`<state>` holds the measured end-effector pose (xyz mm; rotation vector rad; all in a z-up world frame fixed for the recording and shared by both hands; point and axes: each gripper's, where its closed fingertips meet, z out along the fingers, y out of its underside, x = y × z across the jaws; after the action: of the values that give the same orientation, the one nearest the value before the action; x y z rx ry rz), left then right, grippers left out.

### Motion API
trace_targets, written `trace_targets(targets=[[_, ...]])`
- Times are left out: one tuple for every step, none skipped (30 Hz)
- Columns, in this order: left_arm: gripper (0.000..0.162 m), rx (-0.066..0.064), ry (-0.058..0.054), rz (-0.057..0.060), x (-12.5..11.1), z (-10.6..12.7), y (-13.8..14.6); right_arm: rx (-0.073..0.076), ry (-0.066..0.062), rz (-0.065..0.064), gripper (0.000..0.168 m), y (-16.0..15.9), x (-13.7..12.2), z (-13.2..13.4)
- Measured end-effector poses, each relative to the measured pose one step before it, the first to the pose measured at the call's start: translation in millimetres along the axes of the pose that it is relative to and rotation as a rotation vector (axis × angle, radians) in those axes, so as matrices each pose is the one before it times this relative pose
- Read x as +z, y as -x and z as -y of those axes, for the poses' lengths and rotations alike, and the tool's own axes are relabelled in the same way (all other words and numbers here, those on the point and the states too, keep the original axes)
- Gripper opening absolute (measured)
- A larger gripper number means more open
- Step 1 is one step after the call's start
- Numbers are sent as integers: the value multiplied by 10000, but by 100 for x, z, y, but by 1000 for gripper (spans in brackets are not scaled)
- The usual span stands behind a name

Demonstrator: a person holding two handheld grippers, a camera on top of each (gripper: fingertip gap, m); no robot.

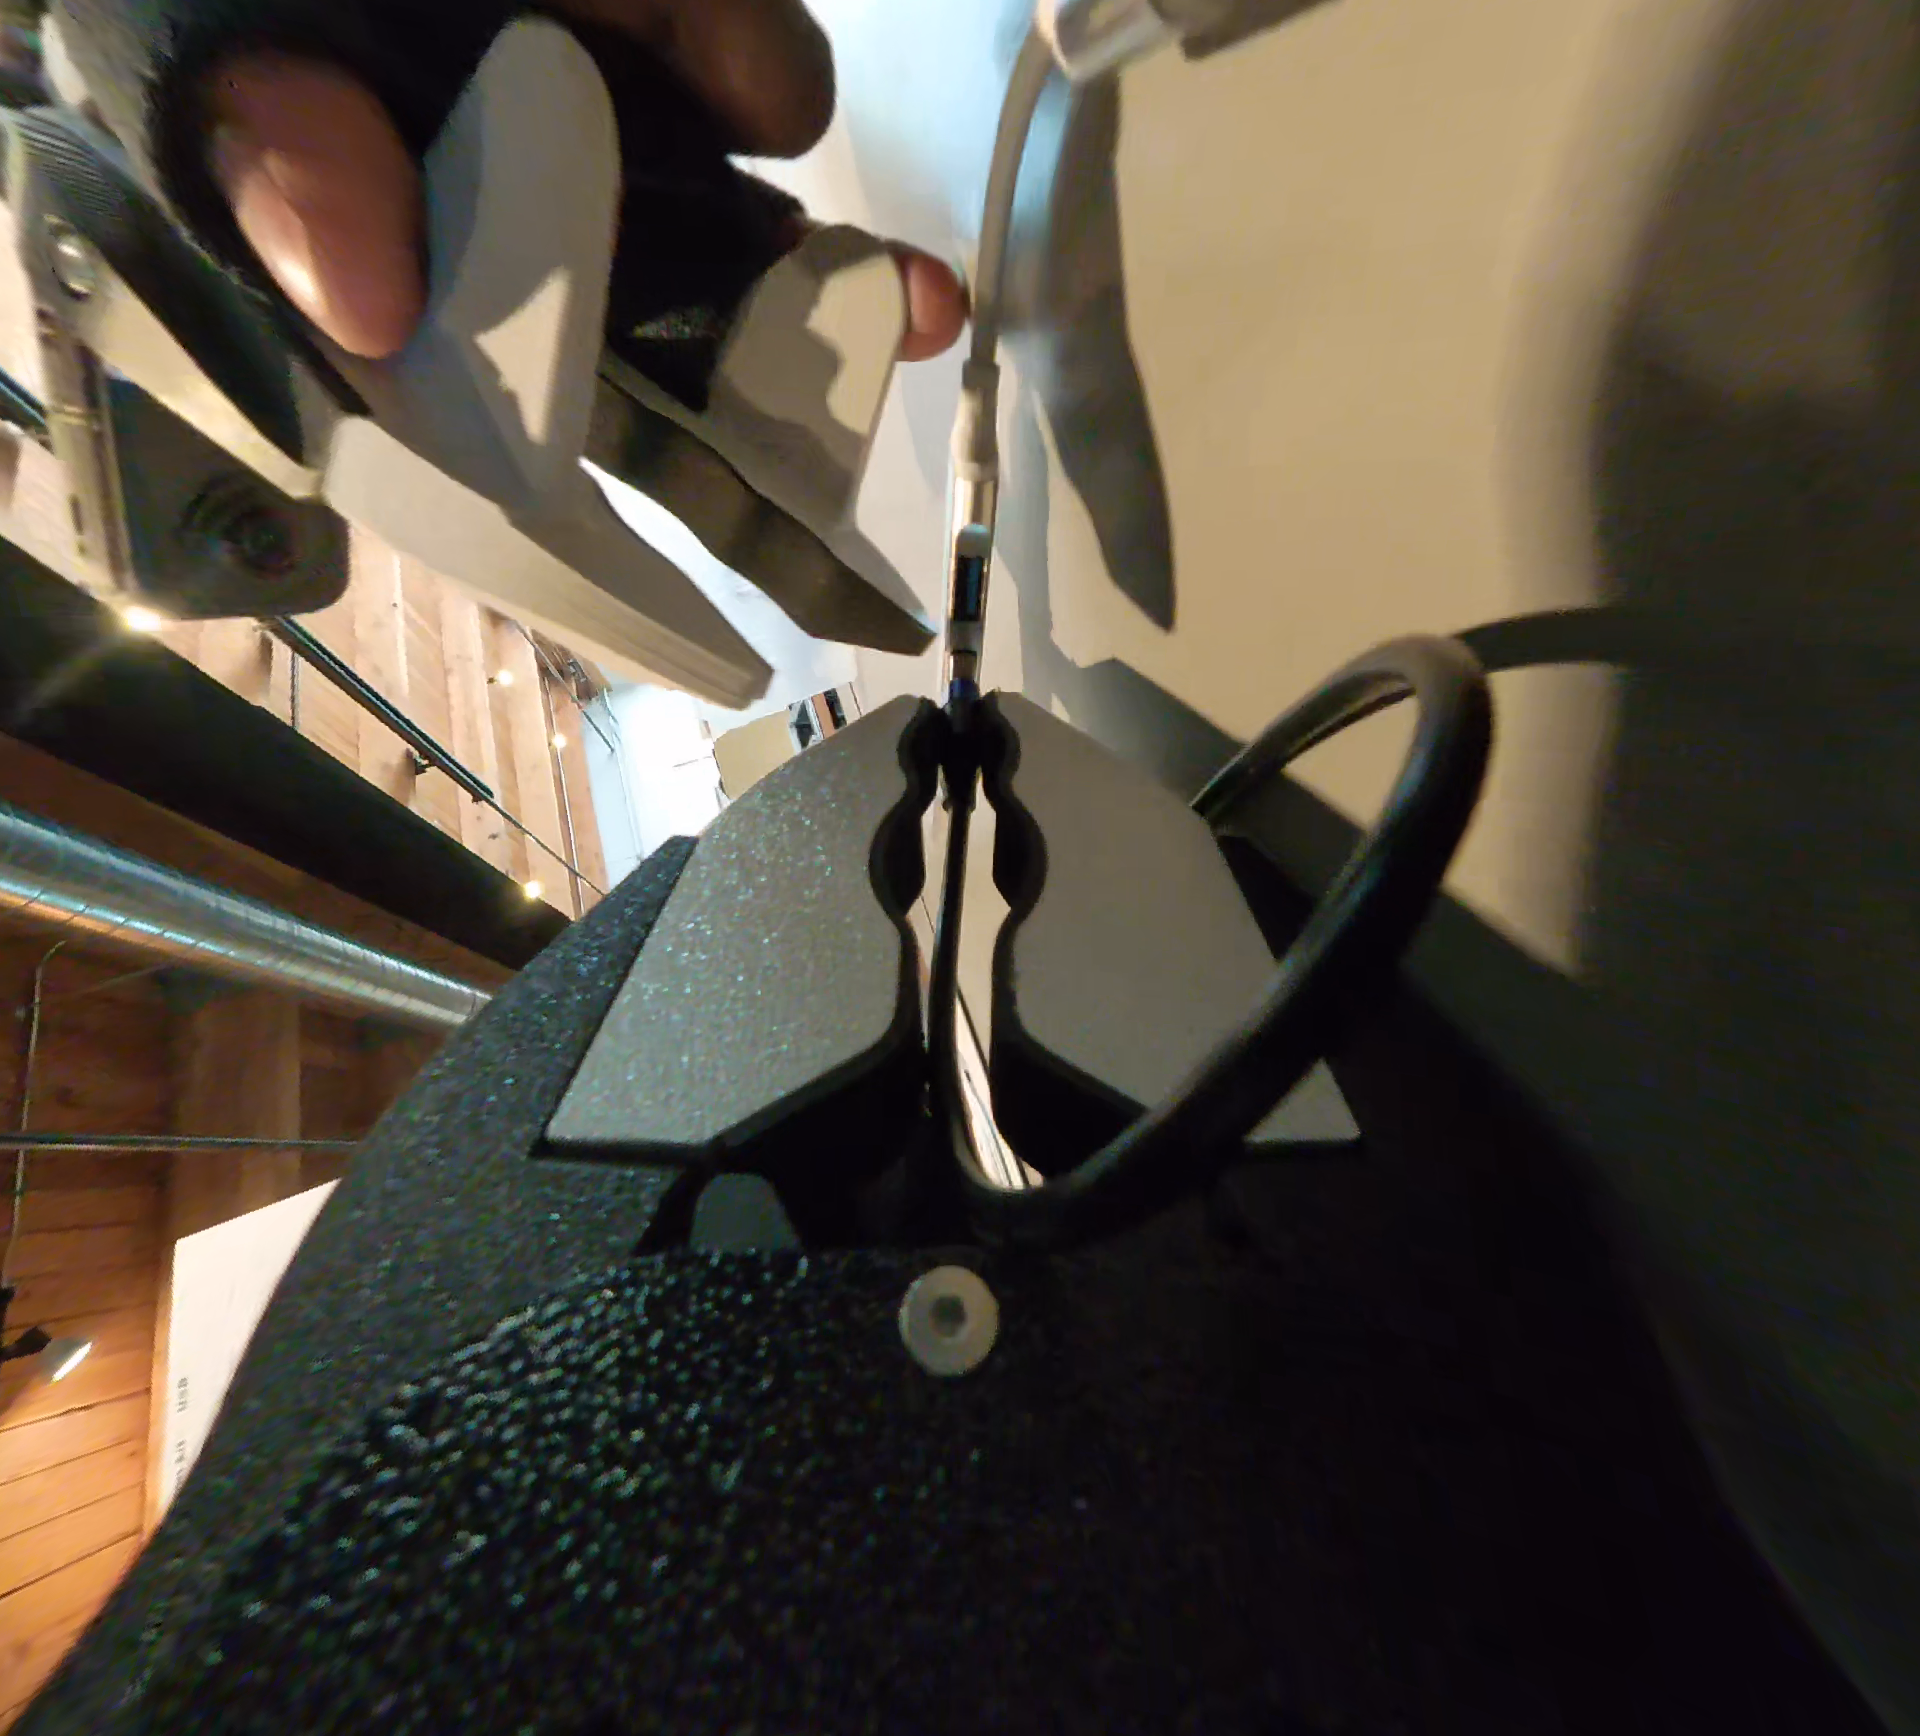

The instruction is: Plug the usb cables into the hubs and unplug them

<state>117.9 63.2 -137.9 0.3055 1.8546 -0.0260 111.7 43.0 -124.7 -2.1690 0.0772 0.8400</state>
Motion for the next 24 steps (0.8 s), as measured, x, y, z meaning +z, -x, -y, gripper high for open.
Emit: trace_targets(targets=[[8,-47,-20,-17,35,1,0,84,-89,-29,44,-121,-86,77],[8,-49,-18,-26,22,-10,-18,17,-70,-22,47,-54,-157,87],[8,-2,-7,2,14,7,4,-35,-62,-129,48,-167,-213,92],[8,5,9,0,5,-4,8,-65,-61,-198,50,-258,-251,93],[8,5,11,5,22,13,2,-53,-46,-172,52,-229,-250,74],[8,10,10,-9,24,0,7,-33,1,-186,51,-296,-204,17],[8,8,-1,7,36,16,17,-55,52,-217,51,-348,-106,-47],[8,17,3,15,26,14,22,-61,67,-163,51,-243,-19,-43],[8,29,1,22,43,16,24,-62,76,-103,51,-105,64,-19],[8,18,12,29,32,1,34,-114,127,-124,51,-86,124,-69],[8,18,24,34,40,-4,26,-153,158,-160,50,-113,145,-100],[8,28,30,40,17,-7,36,-150,138,-142,51,-97,142,-55],[8,30,29,46,11,-2,33,-114,104,-86,52,-61,101,-15],[8,15,13,38,4,-2,24,-82,66,-54,52,-68,80,29],[8,-2,5,37,17,-3,11,-57,54,-21,52,-80,39,21],[8,12,16,45,20,-10,36,-21,53,47,51,-52,17,-1],[8,37,34,61,37,-30,41,11,39,142,51,35,-18,18],[8,11,0,50,33,21,43,42,21,238,51,90,-68,22],[8,2,-18,50,33,54,55,117,-20,330,50,103,-115,74],[8,20,8,79,19,23,87,198,-80,381,49,69,-169,136],[8,37,-8,77,8,63,72,241,-117,370,45,-67,-192,167],[8,9,-39,41,10,107,54,276,-138,346,39,-171,-228,181],[8,3,-35,38,8,94,34,290,-139,359,35,-155,-226,175],[8,21,-12,61,21,50,71,270,-102,358,31,-92,-197,149]])
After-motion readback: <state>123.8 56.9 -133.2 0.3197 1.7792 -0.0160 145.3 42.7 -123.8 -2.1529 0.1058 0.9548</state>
